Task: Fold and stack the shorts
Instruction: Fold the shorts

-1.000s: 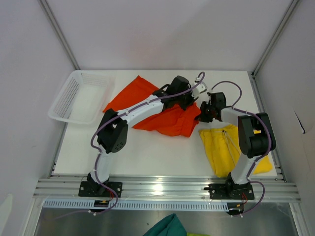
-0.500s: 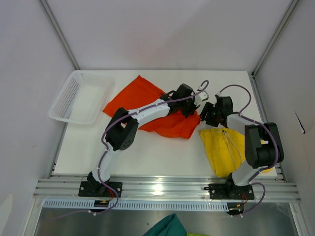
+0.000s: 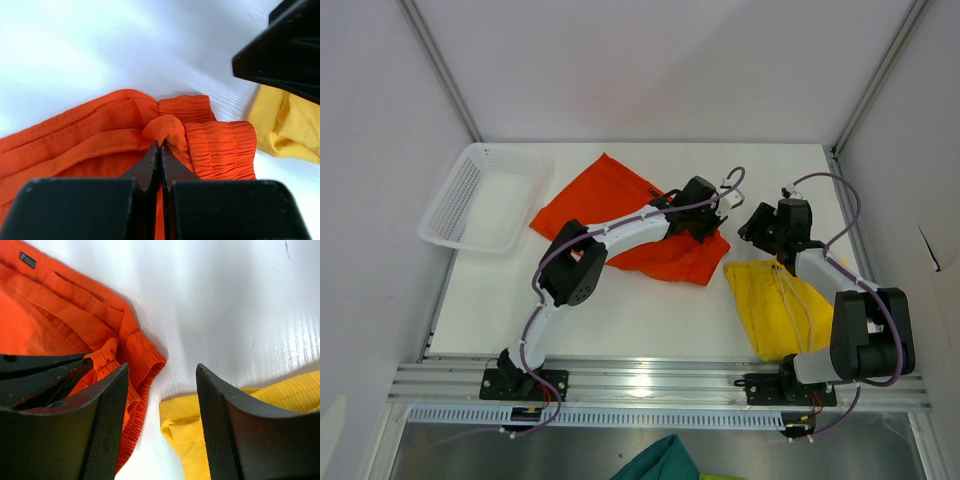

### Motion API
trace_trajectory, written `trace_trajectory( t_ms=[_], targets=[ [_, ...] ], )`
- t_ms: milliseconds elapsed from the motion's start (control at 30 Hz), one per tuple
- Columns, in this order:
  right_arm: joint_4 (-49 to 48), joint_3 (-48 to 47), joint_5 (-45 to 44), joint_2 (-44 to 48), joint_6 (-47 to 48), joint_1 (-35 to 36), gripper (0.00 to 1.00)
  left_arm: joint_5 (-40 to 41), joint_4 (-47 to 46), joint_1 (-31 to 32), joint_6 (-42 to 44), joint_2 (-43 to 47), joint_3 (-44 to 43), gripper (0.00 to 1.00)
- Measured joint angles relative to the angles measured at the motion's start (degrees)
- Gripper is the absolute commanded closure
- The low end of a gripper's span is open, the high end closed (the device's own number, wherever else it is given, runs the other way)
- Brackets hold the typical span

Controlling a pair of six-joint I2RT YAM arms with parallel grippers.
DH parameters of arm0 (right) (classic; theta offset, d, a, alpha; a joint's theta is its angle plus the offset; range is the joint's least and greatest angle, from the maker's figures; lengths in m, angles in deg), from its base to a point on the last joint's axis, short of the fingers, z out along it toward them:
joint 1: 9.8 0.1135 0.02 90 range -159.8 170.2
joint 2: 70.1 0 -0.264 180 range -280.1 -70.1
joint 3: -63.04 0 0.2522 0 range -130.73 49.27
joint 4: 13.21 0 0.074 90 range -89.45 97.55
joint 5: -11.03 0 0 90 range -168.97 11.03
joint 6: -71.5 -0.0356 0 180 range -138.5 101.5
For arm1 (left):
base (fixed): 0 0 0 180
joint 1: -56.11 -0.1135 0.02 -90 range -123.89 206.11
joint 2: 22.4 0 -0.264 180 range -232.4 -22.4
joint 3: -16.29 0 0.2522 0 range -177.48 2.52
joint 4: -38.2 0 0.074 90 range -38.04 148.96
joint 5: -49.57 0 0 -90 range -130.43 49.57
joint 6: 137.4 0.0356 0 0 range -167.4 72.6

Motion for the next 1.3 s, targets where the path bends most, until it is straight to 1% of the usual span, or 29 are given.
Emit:
trace_trajectory(
  t_ms=[133, 300, 433, 600, 633, 733, 767, 900, 1033, 1167, 1300],
  targets=[
    [-2.2, 0.9, 1.7, 0.6, -0.4, -0.3, 0.44, 2.3, -1.6, -0.3, -2.1, 0.0, 0.4, 1.0],
    [-6.1, 1.6, 8.3, -0.2, -0.4, -0.3, 0.48, 3.8, -3.7, -1.0, -4.2, 0.0, 1.8, 1.0],
    [-9.8, 1.7, 14.4, -3.4, -0.4, -0.2, 0.49, 4.3, -4.3, -1.5, -5.1, 0.0, 1.9, 1.0],
    [-10.7, 1.6, 17.7, -7.3, -0.4, 0.5, 0.54, 5.1, -4.8, -2.0, -6.2, 0.0, 1.9, 1.0],
    [-10.5, 1.3, 17.9, -8.3, -0.3, 0.8, 0.58, 5.1, -4.9, -2.1, -6.5, 0.0, 1.9, 1.0],
    [-10.1, -0.5, 17.8, -10.9, -0.1, 1.8, 0.64, 5.1, -5.2, -2.6, -7.1, 0.0, 1.9, 1.0],
    [-10.1, -1.4, 17.7, -11.9, -0.1, 2.2, 0.7, 5.2, -5.2, -2.7, -7.1, 0.0, 1.9, 1.0],
    [-10.1, -3.6, 17.4, -14.5, 0.0, 3.1, 0.77, 5.5, -5.2, -3.0, -7.1, 0.0, 1.9, 1.0],
    [-10.2, -3.7, 16.5, -14.6, 0.1, 3.4, 0.86, 5.5, -5.2, -3.3, -7.3, 0.0, 1.9, 1.0],
    [-9.3, -4.3, 14.3, -14.7, 0.1, 3.9, 0.88, 5.9, -5.1, -3.3, -7.3, -0.1, 1.7, 1.0],
    [-5.7, -9.6, 11.9, -17.4, 0.3, 4.3, 0.88, 7.3, -4.5, -3.3, -7.3, -1.5, -0.2, 1.0]
  ],
)
